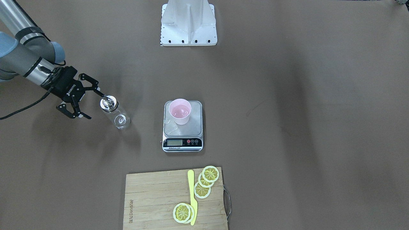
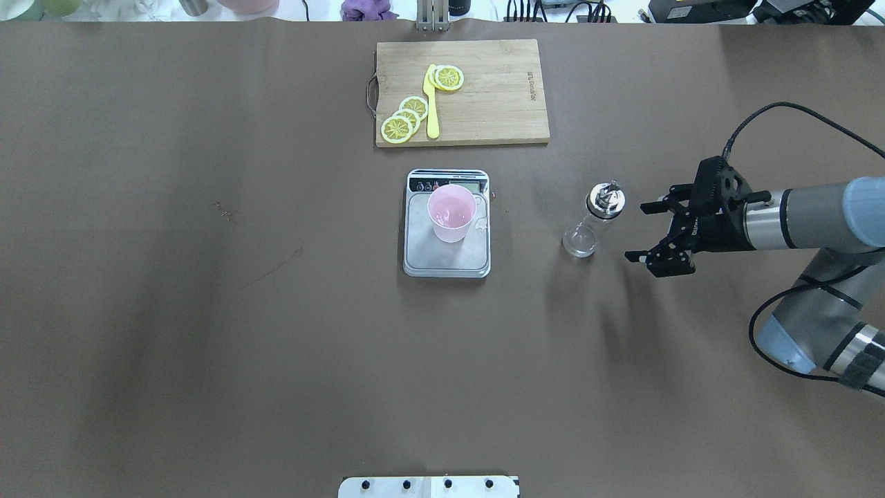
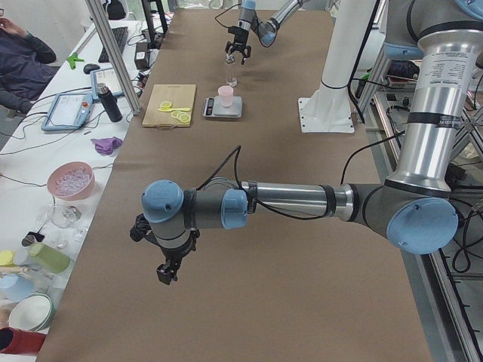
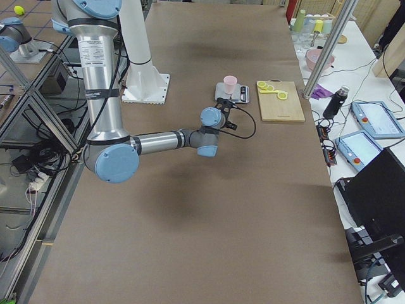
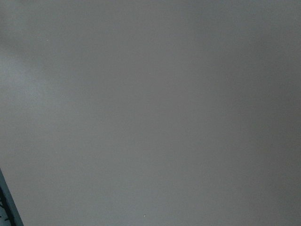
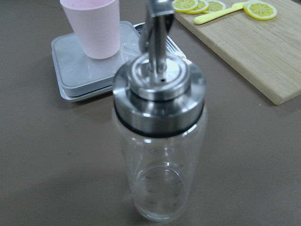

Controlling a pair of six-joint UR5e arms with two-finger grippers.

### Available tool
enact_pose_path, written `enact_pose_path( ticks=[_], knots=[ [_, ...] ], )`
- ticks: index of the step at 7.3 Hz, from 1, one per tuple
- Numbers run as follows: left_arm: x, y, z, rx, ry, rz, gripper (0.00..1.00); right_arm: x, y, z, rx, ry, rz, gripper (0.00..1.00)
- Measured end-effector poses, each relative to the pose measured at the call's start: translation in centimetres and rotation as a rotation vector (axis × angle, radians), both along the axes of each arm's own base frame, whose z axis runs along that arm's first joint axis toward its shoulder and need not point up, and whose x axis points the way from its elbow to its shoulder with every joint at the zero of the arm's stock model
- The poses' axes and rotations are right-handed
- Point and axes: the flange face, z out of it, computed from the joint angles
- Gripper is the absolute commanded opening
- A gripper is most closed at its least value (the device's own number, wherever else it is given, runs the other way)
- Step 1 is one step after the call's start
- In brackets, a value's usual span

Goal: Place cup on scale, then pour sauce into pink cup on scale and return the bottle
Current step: 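Approach the glass sauce bottle with the right gripper and grasp its neck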

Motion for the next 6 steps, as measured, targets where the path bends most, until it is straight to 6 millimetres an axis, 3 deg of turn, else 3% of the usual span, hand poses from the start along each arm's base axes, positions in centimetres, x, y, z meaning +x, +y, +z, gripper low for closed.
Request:
enact_pose_path(
  ticks=[2,6],
  knots=[
    [0.0,0.3,0.0,-0.001,0.0,-0.003,0.98,-2.2,-0.7,-0.2,0.002,0.003,0.008,0.99],
    [0.0,0.4,-0.3,0.006,-0.002,-0.004,0.98,-2.9,-1.4,0.1,0.001,0.013,0.036,0.99]
  ],
)
